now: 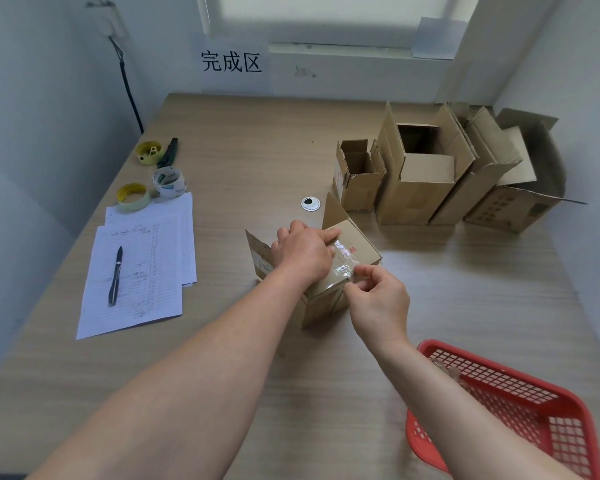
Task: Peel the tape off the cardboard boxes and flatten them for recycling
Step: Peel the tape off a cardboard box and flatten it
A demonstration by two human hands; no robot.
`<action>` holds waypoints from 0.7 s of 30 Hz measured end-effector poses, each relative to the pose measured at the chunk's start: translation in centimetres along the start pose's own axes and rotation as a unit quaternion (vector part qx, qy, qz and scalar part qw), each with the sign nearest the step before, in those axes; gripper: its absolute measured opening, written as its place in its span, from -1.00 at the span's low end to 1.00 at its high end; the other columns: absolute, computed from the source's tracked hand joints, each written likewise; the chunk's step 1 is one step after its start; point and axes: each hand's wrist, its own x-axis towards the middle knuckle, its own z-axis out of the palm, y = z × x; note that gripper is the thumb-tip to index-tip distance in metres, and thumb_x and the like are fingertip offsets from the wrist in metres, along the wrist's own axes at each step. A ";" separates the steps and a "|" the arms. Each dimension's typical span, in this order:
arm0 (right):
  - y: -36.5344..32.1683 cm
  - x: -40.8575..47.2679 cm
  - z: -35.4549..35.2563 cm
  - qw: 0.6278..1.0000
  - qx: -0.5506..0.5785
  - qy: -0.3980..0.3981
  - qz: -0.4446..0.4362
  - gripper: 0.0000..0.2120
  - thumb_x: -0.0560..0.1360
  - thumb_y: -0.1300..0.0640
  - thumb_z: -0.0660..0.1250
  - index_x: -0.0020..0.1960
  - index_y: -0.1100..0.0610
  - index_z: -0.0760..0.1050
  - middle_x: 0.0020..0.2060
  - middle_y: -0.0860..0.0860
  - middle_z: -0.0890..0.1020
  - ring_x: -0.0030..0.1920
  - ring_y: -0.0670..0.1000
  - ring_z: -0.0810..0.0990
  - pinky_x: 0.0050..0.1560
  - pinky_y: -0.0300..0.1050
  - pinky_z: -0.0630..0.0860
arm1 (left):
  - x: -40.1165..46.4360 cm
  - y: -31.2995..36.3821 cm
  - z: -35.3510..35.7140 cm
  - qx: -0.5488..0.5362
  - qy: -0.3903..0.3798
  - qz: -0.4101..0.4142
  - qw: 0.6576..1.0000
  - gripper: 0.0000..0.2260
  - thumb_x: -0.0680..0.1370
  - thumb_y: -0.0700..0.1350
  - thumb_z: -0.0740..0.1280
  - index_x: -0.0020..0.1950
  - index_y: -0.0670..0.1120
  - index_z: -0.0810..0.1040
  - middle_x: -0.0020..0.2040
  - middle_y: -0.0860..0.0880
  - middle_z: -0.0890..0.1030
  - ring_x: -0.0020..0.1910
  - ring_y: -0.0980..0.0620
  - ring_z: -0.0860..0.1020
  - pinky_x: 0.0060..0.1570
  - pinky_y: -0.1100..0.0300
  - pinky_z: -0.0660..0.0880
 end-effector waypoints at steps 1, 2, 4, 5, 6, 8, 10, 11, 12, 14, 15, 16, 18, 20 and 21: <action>0.0 0.1 -0.1 1.000 -0.011 -0.008 -0.006 -0.76 0.40 0.25 0.42 0.04 0.04 0.62 -0.39 -0.08 0.59 -0.26 -0.04 0.57 -0.12 -0.15 0.50 | 0.0 -0.1 0.0 0.003 -0.001 0.003 1.000 -0.68 0.64 0.15 0.22 0.40 0.37 0.41 0.34 -0.03 0.37 0.35 -0.12 0.28 0.39 0.01 0.21; 0.0 0.3 -0.2 0.999 -0.023 -0.019 -0.015 -0.76 0.39 0.22 0.45 0.03 0.02 0.62 -0.39 -0.09 0.59 -0.25 -0.03 0.58 -0.10 -0.13 0.52 | 0.1 -0.2 -0.1 0.004 -0.003 0.005 1.000 -0.68 0.64 0.15 0.22 0.40 0.37 0.40 0.34 -0.04 0.37 0.36 -0.12 0.28 0.39 0.01 0.21; -0.1 0.9 -0.6 0.998 -0.039 -0.044 -0.036 -0.79 0.36 0.18 0.50 -0.03 -0.01 0.63 -0.39 -0.10 0.58 -0.27 -0.04 0.57 -0.11 -0.13 0.53 | 0.5 -0.7 -0.4 0.000 -0.013 0.011 1.000 -0.67 0.64 0.15 0.21 0.41 0.38 0.39 0.36 -0.05 0.37 0.38 -0.14 0.28 0.40 0.00 0.20; -0.3 1.4 -0.9 0.997 -0.045 -0.056 -0.043 -0.82 0.37 0.20 0.50 -0.09 -0.03 0.63 -0.40 -0.11 0.58 -0.29 -0.05 0.56 -0.12 -0.14 0.52 | 0.8 -0.9 -0.6 -0.003 -0.023 0.019 1.000 -0.66 0.64 0.14 0.22 0.41 0.38 0.39 0.38 -0.06 0.38 0.40 -0.15 0.28 0.40 0.00 0.20; -0.3 2.0 -1.1 0.995 -0.052 -0.066 -0.046 -0.83 0.38 0.22 0.48 -0.16 -0.05 0.63 -0.39 -0.11 0.60 -0.30 -0.06 0.55 -0.14 -0.16 0.51 | 1.1 -1.3 -0.9 -0.009 -0.039 0.030 0.999 -0.65 0.64 0.11 0.24 0.41 0.37 0.39 0.41 -0.05 0.39 0.42 -0.15 0.29 0.42 0.00 0.22; -0.4 3.3 -1.6 0.994 -0.066 -0.081 -0.039 -0.79 0.40 0.26 0.45 -0.27 -0.04 0.62 -0.38 -0.09 0.63 -0.31 -0.07 0.55 -0.17 -0.16 0.50 | 1.5 -2.1 -1.4 -0.035 -0.077 0.059 0.995 -0.62 0.62 0.03 0.29 0.42 0.33 0.41 0.43 -0.02 0.43 0.43 -0.13 0.34 0.44 0.01 0.27; -0.5 4.3 -2.0 0.993 -0.042 -0.111 -0.020 -0.81 0.42 0.28 0.45 -0.28 0.02 0.63 -0.39 -0.07 0.63 -0.35 -0.09 0.52 -0.20 -0.13 0.48 | 1.6 -3.0 -1.7 -0.048 -0.090 0.083 0.991 -0.61 0.62 0.00 0.31 0.44 0.26 0.43 0.38 -0.01 0.47 0.38 -0.07 0.40 0.38 0.08 0.34; -0.5 4.5 -2.1 0.991 -0.020 -0.129 -0.013 -0.82 0.43 0.29 0.45 -0.26 0.05 0.64 -0.39 -0.07 0.62 -0.36 -0.11 0.50 -0.21 -0.12 0.47 | 1.5 -3.5 -1.7 -0.042 -0.080 0.094 0.992 -0.62 0.62 0.02 0.31 0.44 0.23 0.43 0.33 -0.01 0.49 0.35 -0.05 0.41 0.34 0.10 0.35; -0.6 4.6 -2.1 0.989 -0.002 -0.145 -0.012 -0.83 0.45 0.30 0.44 -0.24 0.08 0.63 -0.39 -0.07 0.61 -0.37 -0.13 0.49 -0.21 -0.11 0.46 | 1.4 -4.0 -1.5 -0.032 -0.059 0.106 0.992 -0.63 0.63 0.06 0.30 0.45 0.22 0.44 0.28 -0.02 0.49 0.32 -0.05 0.40 0.30 0.10 0.35; -0.6 4.5 -2.1 0.987 0.019 -0.160 -0.021 -0.88 0.49 0.30 0.42 -0.19 0.13 0.63 -0.35 -0.03 0.61 -0.35 -0.13 0.49 -0.20 -0.10 0.46 | 1.0 -4.9 -0.9 -0.013 -0.010 0.134 0.991 -0.64 0.63 0.11 0.27 0.43 0.22 0.45 0.23 -0.02 0.51 0.28 -0.07 0.40 0.27 0.09 0.34; -0.5 4.4 -2.0 0.986 0.025 -0.161 -0.026 -0.89 0.50 0.29 0.42 -0.17 0.13 0.63 -0.33 -0.01 0.61 -0.33 -0.12 0.49 -0.19 -0.09 0.46 | 0.9 -5.1 -0.6 -0.006 0.011 0.147 0.989 -0.65 0.63 0.11 0.26 0.43 0.21 0.47 0.23 -0.02 0.53 0.26 -0.09 0.40 0.27 0.08 0.32; -0.4 4.2 -2.0 0.986 0.027 -0.159 -0.030 -0.90 0.52 0.26 0.42 -0.16 0.12 0.63 -0.32 -0.01 0.61 -0.32 -0.11 0.49 -0.18 -0.09 0.46 | 0.9 -5.3 -0.3 0.001 0.026 0.156 0.987 -0.65 0.63 0.12 0.25 0.42 0.20 0.48 0.24 -0.01 0.55 0.25 -0.10 0.40 0.27 0.08 0.31; 0.0 4.0 -2.0 0.988 0.018 -0.148 -0.045 -0.91 0.52 0.18 0.44 -0.15 0.06 0.64 -0.32 -0.02 0.63 -0.30 -0.10 0.51 -0.16 -0.08 0.48 | 0.8 -5.4 0.0 0.015 0.046 0.165 0.985 -0.66 0.64 0.13 0.23 0.42 0.20 0.48 0.28 0.02 0.56 0.27 -0.09 0.40 0.29 0.09 0.25; 0.3 3.5 -1.9 0.988 -0.034 -0.129 -0.081 -0.97 0.50 0.13 0.47 -0.12 0.04 0.66 -0.29 -0.01 0.65 -0.26 -0.04 0.56 -0.13 -0.08 0.51 | 0.7 -5.3 0.0 0.028 0.058 0.167 0.984 -0.66 0.65 0.14 0.21 0.42 0.22 0.47 0.31 0.05 0.55 0.30 -0.07 0.39 0.31 0.08 0.22; 0.4 3.3 -1.8 0.983 -0.089 -0.115 -0.113 -0.97 0.49 0.14 0.47 -0.08 0.03 0.67 -0.27 -0.01 0.65 -0.22 0.00 0.58 -0.10 -0.09 0.51 | 0.6 -5.2 0.1 0.033 0.061 0.165 0.984 -0.66 0.65 0.15 0.19 0.42 0.23 0.46 0.32 0.06 0.55 0.31 -0.06 0.39 0.31 0.08 0.22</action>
